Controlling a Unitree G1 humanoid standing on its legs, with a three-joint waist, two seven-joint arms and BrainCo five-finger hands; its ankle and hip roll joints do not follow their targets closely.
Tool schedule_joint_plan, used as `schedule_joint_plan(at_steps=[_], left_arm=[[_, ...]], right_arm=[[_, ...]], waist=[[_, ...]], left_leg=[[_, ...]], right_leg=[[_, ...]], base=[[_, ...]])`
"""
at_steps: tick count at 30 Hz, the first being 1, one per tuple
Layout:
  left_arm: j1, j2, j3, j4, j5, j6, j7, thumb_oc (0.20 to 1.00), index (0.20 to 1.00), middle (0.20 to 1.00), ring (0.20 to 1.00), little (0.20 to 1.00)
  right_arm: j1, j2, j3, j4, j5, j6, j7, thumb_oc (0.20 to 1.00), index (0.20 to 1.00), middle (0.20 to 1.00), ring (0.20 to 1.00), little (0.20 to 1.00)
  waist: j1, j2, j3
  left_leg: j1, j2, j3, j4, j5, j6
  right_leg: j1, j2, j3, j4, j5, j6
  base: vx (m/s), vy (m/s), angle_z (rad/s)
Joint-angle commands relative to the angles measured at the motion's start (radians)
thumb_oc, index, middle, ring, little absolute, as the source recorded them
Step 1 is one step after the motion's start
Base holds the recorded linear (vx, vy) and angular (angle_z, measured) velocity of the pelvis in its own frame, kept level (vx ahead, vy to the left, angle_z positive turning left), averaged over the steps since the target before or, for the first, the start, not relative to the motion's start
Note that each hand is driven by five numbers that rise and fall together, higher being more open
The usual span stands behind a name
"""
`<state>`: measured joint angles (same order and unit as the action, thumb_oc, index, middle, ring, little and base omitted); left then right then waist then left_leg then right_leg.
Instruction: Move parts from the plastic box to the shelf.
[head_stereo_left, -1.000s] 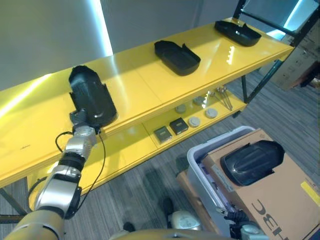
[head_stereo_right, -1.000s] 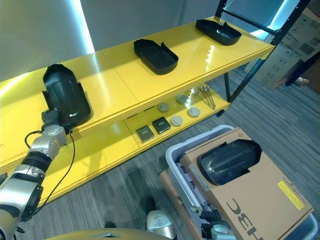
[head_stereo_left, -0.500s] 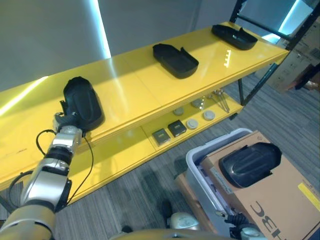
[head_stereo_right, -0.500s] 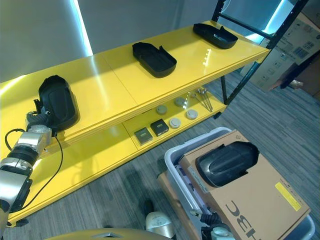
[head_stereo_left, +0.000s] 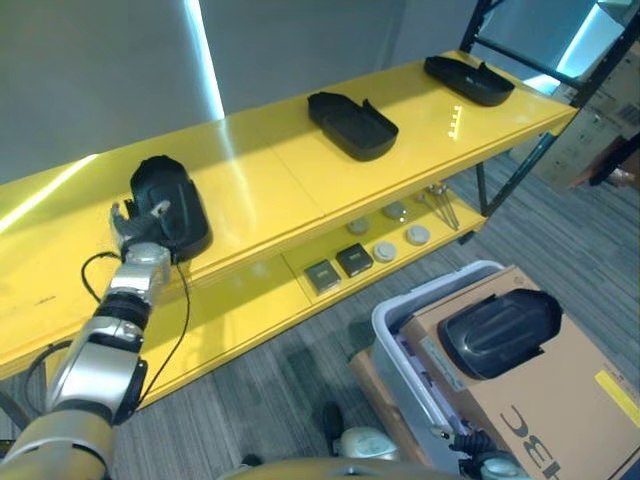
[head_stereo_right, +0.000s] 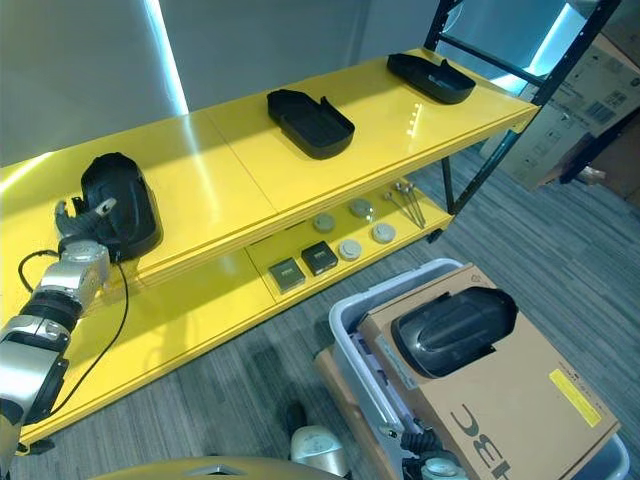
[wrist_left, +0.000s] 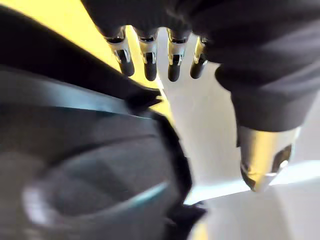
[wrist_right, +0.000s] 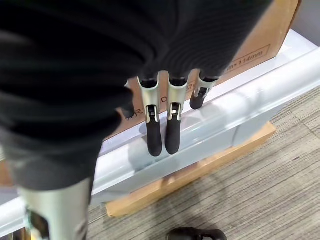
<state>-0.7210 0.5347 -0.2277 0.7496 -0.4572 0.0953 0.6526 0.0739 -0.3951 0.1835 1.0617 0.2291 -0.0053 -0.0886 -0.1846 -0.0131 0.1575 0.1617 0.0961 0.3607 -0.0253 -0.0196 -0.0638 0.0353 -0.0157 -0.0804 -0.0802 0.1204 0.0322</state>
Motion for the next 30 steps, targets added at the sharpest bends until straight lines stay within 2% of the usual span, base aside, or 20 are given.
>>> schedule_joint_plan(at_steps=[1,4,7,9,10,12,13,16,17,18,19,20,21,23,25,28,30], left_arm=[[-0.050,0.073,0.061,-0.101,0.034,-0.155,0.070,1.000,1.000,1.000,1.000,1.000],[-0.024,0.128,0.105,-0.261,0.083,-0.173,0.069,1.000,1.000,1.000,1.000,1.000],[0.014,0.186,0.147,-0.396,0.074,-0.149,-0.007,1.000,1.000,1.000,1.000,1.000],[0.039,0.211,0.160,-0.444,0.073,-0.169,-0.066,1.000,1.000,1.000,1.000,1.000],[0.094,0.239,0.175,-0.572,0.070,-0.171,-0.189,1.000,1.000,1.000,1.000,1.000],[0.155,0.243,0.192,-0.687,0.054,-0.135,-0.296,1.000,1.000,1.000,1.000,1.000],[0.204,0.233,0.200,-0.760,0.015,-0.100,-0.359,1.000,1.000,1.000,1.000,1.000],[0.392,0.166,0.233,-0.923,0.006,-0.075,-0.514,1.000,1.000,1.000,1.000,1.000],[0.447,0.148,0.244,-0.949,0.023,-0.089,-0.544,0.856,0.856,0.856,0.856,0.856],[0.513,0.129,0.254,-0.961,0.038,-0.117,-0.586,0.595,0.595,0.595,0.595,0.595],[0.567,0.110,0.256,-0.970,0.031,-0.130,-0.634,0.514,0.514,0.514,0.514,0.514],[0.582,0.103,0.255,-0.974,0.018,-0.130,-0.641,0.448,0.448,0.448,0.448,0.448],[0.659,0.062,0.247,-0.979,-0.015,-0.134,-0.688,0.200,0.200,0.200,0.200,0.200],[0.719,0.039,0.204,-0.962,-0.030,-0.130,-0.699,0.200,0.200,0.200,0.200,0.200],[0.761,0.022,0.141,-0.922,0.024,-0.196,-0.694,0.200,0.200,0.200,0.200,0.200],[0.782,0.015,0.087,-0.882,0.006,-0.246,-0.655,0.200,0.200,0.200,0.200,0.200],[0.774,0.021,0.055,-0.854,0.012,-0.309,-0.617,0.200,0.200,0.200,0.200,0.200]], right_arm=[[0.101,0.052,0.047,0.073,0.009,0.027,0.046,1.000,1.000,1.000,1.000,1.000],[0.105,0.056,0.030,0.080,0.010,0.020,0.040,1.000,1.000,1.000,1.000,1.000],[0.110,0.057,0.013,0.072,-0.016,0.027,0.038,1.000,1.000,1.000,1.000,1.000],[0.113,0.060,0.005,0.068,-0.020,0.030,0.032,1.000,1.000,1.000,1.000,1.000],[0.116,0.062,-0.009,0.063,-0.027,0.028,0.024,1.000,1.000,1.000,1.000,1.000],[0.119,0.065,-0.024,0.050,-0.028,0.033,0.023,1.000,1.000,1.000,1.000,1.000],[0.121,0.067,-0.032,0.040,-0.031,0.036,0.020,1.000,1.000,1.000,1.000,1.000],[0.138,0.079,-0.051,-0.010,-0.026,0.058,-0.001,1.000,1.000,1.000,1.000,1.000],[0.145,0.084,-0.058,-0.019,-0.028,0.058,-0.003,1.000,1.000,1.000,1.000,1.000],[0.159,0.085,-0.062,-0.039,-0.031,0.062,-0.009,1.000,1.000,1.000,1.000,1.000],[0.168,0.087,-0.066,-0.046,-0.031,0.059,-0.009,1.000,1.000,1.000,1.000,1.000],[0.170,0.087,-0.066,-0.049,-0.029,0.059,-0.010,1.000,1.000,1.000,1.000,1.000],[0.182,0.085,-0.064,-0.072,-0.035,0.069,-0.012,1.000,1.000,1.000,1.000,1.000],[0.189,0.083,-0.060,-0.077,-0.036,0.063,-0.011,1.000,1.000,1.000,1.000,1.000],[0.192,0.077,-0.048,-0.066,-0.026,0.044,-0.010,1.000,1.000,1.000,1.000,1.000],[0.182,0.069,-0.030,-0.056,-0.013,0.033,-0.008,1.000,1.000,1.000,1.000,1.000],[0.175,0.066,-0.012,-0.056,-0.010,0.034,-0.011,1.000,1.000,1.000,1.000,1.000]], waist=[[-0.005,0.025,-0.025],[0.017,0.028,-0.029],[0.037,0.030,-0.038],[0.047,0.032,-0.044],[0.062,0.032,-0.042],[0.076,0.032,-0.040],[0.085,0.031,-0.038],[0.113,0.031,-0.030],[0.121,0.031,-0.031],[0.127,0.032,-0.027],[0.134,0.031,-0.024],[0.137,0.031,-0.025],[0.147,0.032,-0.022],[0.154,0.031,-0.018],[0.157,0.032,-0.013],[0.160,0.031,-0.012],[0.156,0.028,-0.011]], left_leg=[[-0.111,0.029,-0.022,0.089,-0.026,0.018],[-0.104,0.027,-0.031,0.081,-0.024,0.015],[-0.098,0.026,-0.036,0.070,-0.021,0.012],[-0.098,0.026,-0.037,0.066,-0.019,0.011],[-0.096,0.025,-0.043,0.067,-0.022,0.012],[-0.098,0.023,-0.049,0.067,-0.024,0.012],[-0.098,0.020,-0.055,0.067,-0.025,0.012],[-0.102,0.014,-0.072,0.068,-0.027,0.014],[-0.107,0.012,-0.075,0.067,-0.025,0.014],[-0.106,0.011,-0.080,0.070,-0.029,0.015],[-0.108,0.009,-0.085,0.070,-0.029,0.015],[-0.112,0.009,-0.086,0.069,-0.026,0.016],[-0.115,0.007,-0.092,0.070,-0.027,0.016],[-0.117,0.006,-0.095,0.069,-0.026,0.016],[-0.115,0.005,-0.097,0.066,-0.028,0.020],[-0.120,0.003,-0.099,0.062,-0.025,0.021],[-0.119,0.000,-0.094,0.059,-0.026,0.023]], right_leg=[[-0.007,-0.064,-0.031,0.116,-0.167,0.082],[0.009,-0.067,-0.044,0.098,-0.160,0.082],[0.021,-0.068,-0.056,0.083,-0.155,0.083],[0.021,-0.069,-0.060,0.078,-0.151,0.083],[0.028,-0.072,-0.068,0.076,-0.152,0.084],[0.030,-0.074,-0.074,0.074,-0.151,0.085],[0.032,-0.075,-0.078,0.073,-0.151,0.086],[0.035,-0.081,-0.089,0.072,-0.149,0.090],[0.031,-0.082,-0.090,0.071,-0.145,0.090],[0.035,-0.084,-0.094,0.072,-0.147,0.090],[0.034,-0.085,-0.094,0.073,-0.146,0.090],[0.030,-0.085,-0.094,0.072,-0.144,0.089],[0.030,-0.087,-0.098,0.071,-0.143,0.089],[0.029,-0.088,-0.100,0.070,-0.141,0.090],[0.029,-0.089,-0.103,0.072,-0.144,0.092],[0.021,-0.091,-0.102,0.073,-0.141,0.094],[0.019,-0.092,-0.101,0.072,-0.139,0.096]], base=[[0.00,0.008,0.06],[0.00,0.006,0.02],[0.00,0.000,0.00],[-0.01,0.027,0.06],[-0.03,0.027,0.10],[-0.02,0.034,0.09],[-0.02,0.032,0.13],[-0.03,0.047,0.18],[-0.02,0.040,0.01],[-0.01,0.043,0.02],[-0.01,0.036,0.04],[-0.02,0.041,0.08],[-0.02,0.037,0.08],[-0.02,0.032,0.17],[-0.02,0.023,0.19],[-0.01,0.007,0.01],[0.00,0.000,0.00]])
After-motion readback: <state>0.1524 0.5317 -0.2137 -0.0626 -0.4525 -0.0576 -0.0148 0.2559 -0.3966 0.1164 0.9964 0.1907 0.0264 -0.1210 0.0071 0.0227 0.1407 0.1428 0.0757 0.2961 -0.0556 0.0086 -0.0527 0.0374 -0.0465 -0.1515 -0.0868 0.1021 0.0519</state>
